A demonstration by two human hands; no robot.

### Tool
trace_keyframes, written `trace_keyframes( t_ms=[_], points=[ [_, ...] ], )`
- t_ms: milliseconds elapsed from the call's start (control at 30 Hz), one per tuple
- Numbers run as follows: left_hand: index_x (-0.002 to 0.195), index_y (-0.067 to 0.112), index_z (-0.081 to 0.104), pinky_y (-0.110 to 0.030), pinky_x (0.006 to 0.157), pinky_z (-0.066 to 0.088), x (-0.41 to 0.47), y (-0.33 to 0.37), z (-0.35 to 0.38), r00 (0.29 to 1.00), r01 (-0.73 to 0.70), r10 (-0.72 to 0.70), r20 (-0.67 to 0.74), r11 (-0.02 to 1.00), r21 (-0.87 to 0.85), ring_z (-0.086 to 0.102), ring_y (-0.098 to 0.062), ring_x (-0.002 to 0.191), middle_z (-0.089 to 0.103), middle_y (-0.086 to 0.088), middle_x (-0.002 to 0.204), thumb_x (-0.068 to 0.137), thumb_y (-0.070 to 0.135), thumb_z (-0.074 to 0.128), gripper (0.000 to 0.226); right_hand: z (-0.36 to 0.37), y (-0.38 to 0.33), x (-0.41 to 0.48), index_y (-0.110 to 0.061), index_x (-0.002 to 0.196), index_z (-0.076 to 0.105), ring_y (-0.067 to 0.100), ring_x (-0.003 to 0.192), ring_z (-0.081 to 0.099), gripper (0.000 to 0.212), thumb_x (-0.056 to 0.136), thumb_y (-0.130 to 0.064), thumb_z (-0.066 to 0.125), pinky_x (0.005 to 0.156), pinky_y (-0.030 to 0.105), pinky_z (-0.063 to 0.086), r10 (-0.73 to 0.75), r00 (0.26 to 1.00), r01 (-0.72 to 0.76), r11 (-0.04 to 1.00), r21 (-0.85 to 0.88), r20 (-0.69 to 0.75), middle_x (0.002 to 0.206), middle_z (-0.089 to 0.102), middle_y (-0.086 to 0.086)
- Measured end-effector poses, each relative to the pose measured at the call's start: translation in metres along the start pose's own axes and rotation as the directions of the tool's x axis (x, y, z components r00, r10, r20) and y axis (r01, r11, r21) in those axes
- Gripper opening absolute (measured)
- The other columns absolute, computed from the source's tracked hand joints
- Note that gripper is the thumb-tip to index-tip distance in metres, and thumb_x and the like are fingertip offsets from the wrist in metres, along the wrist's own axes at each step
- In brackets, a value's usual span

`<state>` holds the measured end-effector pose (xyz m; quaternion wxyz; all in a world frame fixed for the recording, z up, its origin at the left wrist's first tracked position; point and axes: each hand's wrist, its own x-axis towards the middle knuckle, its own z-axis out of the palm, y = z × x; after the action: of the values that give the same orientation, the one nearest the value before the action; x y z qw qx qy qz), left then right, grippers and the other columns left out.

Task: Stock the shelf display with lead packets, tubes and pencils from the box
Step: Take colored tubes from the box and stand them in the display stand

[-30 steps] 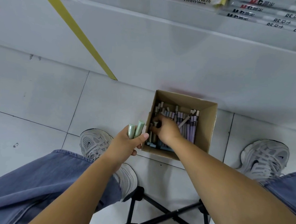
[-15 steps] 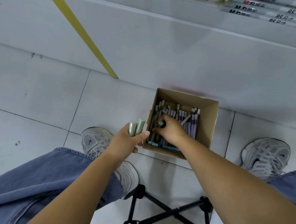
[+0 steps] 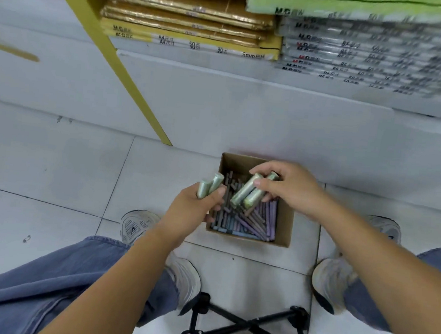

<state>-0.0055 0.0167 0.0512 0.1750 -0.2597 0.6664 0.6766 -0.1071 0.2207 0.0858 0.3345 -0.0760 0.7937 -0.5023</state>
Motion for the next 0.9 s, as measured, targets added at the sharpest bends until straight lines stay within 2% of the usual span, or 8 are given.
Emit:
trace_keyframes(
  t_ms=[100, 267, 367, 467, 567, 633, 800, 900],
  points=[
    [0.115, 0.025, 0.069, -0.028, 0.078, 0.06, -0.017, 0.037, 0.012, 0.982, -0.023, 0.036, 0.188, 0.997, -0.072, 0.069, -0.008, 0.105, 0.075, 0.007, 0.111, 0.097, 0.032, 0.063, 0.021, -0.004, -0.034, -0.025, -0.025, 0.101, 0.071, 0.011, 0.063, 0.071, 0.018, 0.087, -0.013, 0.071, 0.058, 0.016, 0.053, -0.084, 0.996, 0.084, 0.996, 0.029, 0.009, 0.086, 0.07, -0.007],
    [0.114, 0.022, 0.069, -0.028, 0.072, 0.06, -0.055, 0.097, 0.017, 0.94, -0.146, 0.135, 0.312, 0.989, 0.01, 0.073, -0.019, 0.096, 0.077, -0.001, 0.104, 0.096, 0.027, 0.065, 0.02, -0.019, -0.083, -0.067, -0.017, 0.108, 0.071, 0.011, 0.072, 0.069, 0.026, 0.084, -0.004, 0.07, 0.065, 0.021, 0.057, -0.195, 0.981, 0.196, 0.977, 0.079, -0.022, 0.094, 0.071, 0.005],
    [0.113, 0.021, 0.069, -0.025, 0.067, 0.059, -0.078, 0.137, 0.016, 0.935, -0.227, 0.215, 0.281, 0.974, 0.012, 0.074, -0.017, 0.085, 0.077, -0.001, 0.095, 0.095, 0.025, 0.067, 0.019, -0.036, -0.114, -0.088, -0.014, 0.112, 0.07, 0.01, 0.079, 0.07, 0.032, 0.082, -0.003, 0.072, 0.068, 0.02, 0.056, -0.263, 0.96, 0.272, 0.957, 0.099, -0.094, 0.102, 0.07, 0.009],
    [0.115, 0.016, 0.066, -0.023, 0.063, 0.056, -0.101, 0.176, 0.012, 0.92, -0.308, 0.3, 0.252, 0.951, -0.007, 0.071, -0.012, 0.079, 0.075, 0.001, 0.091, 0.095, 0.027, 0.066, 0.023, -0.053, -0.149, -0.11, -0.026, 0.088, 0.075, 0.015, 0.084, 0.072, 0.013, 0.079, -0.016, 0.077, 0.073, 0.021, 0.055, -0.36, 0.913, 0.373, 0.927, 0.036, -0.192, 0.091, 0.075, -0.001],
    [0.12, 0.017, 0.063, -0.022, 0.059, 0.052, -0.122, 0.211, 0.011, 0.885, -0.386, 0.386, 0.26, 0.921, -0.054, 0.067, -0.008, 0.075, 0.076, 0.001, 0.098, 0.095, 0.028, 0.067, 0.028, -0.065, -0.183, -0.127, -0.028, 0.078, 0.072, 0.018, 0.084, 0.07, 0.009, 0.076, -0.023, 0.079, 0.082, 0.036, 0.056, -0.46, 0.829, 0.473, 0.88, -0.04, -0.32, 0.088, 0.073, -0.006],
    [0.12, 0.016, 0.063, -0.02, 0.056, 0.049, -0.131, 0.233, 0.014, 0.865, -0.435, 0.448, 0.225, 0.894, -0.105, 0.064, -0.008, 0.071, 0.075, 0.002, 0.09, 0.091, 0.026, 0.071, 0.031, -0.069, -0.205, -0.139, -0.028, 0.075, 0.069, 0.018, 0.083, 0.067, 0.012, 0.076, -0.021, 0.08, 0.08, 0.041, 0.054, -0.525, 0.768, 0.532, 0.842, -0.093, -0.366, 0.087, 0.071, -0.006],
    [0.105, 0.01, 0.062, -0.018, 0.049, 0.044, -0.14, 0.277, 0.016, 0.805, -0.565, 0.582, 0.112, 0.811, -0.15, 0.058, -0.006, 0.058, 0.064, 0.003, 0.067, 0.088, 0.022, 0.074, 0.024, -0.078, -0.24, -0.154, -0.034, 0.08, 0.065, 0.011, 0.059, 0.061, 0.021, 0.074, -0.023, 0.082, 0.058, 0.023, 0.046, -0.619, 0.723, 0.568, 0.785, -0.246, -0.306, 0.072, 0.07, -0.002],
    [0.102, 0.014, 0.064, -0.018, 0.049, 0.044, -0.142, 0.297, 0.017, 0.772, -0.614, 0.628, 0.099, 0.777, -0.138, 0.056, -0.006, 0.055, 0.064, 0.004, 0.067, 0.088, 0.026, 0.074, 0.021, -0.082, -0.254, -0.153, -0.038, 0.085, 0.068, 0.008, 0.065, 0.063, 0.031, 0.074, -0.012, 0.081, 0.06, 0.021, 0.052, -0.642, 0.71, 0.591, 0.766, -0.253, -0.289, 0.08, 0.069, -0.011]
  ],
)
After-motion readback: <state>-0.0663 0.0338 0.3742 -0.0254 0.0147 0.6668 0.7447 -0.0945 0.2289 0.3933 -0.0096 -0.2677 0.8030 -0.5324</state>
